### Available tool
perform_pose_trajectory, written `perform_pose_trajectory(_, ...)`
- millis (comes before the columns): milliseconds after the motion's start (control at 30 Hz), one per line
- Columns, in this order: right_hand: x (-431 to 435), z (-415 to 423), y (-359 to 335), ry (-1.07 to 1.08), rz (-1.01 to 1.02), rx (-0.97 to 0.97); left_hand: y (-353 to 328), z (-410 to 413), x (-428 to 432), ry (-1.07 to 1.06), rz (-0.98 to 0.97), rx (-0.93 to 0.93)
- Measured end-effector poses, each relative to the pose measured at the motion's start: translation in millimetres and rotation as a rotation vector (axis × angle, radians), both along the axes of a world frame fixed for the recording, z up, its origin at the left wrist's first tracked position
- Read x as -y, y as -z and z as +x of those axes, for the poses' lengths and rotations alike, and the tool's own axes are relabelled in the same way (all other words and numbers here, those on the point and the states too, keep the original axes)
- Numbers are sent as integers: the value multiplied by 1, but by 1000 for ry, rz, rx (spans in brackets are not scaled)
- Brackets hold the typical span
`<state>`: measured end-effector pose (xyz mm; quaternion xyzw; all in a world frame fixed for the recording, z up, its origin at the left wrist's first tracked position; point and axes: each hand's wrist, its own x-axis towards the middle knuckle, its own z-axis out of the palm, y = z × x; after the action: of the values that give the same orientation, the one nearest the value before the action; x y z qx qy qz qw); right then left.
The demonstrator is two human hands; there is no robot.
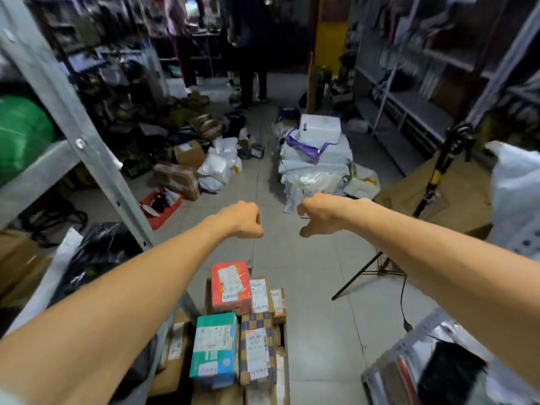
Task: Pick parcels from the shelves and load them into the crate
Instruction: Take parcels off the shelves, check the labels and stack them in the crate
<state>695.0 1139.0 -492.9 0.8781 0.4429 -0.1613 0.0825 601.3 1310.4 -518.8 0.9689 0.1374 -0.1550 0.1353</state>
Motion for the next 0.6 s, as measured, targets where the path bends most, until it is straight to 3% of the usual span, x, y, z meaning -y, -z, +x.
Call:
perform_pose_trajectory(367, 87, -49, -35, 102, 145, 7, -49, -16, 95, 146, 84, 50)
perform_pose_trajectory(600, 159, -76, -20, 344, 164, -11, -37, 2, 152, 347, 85, 8)
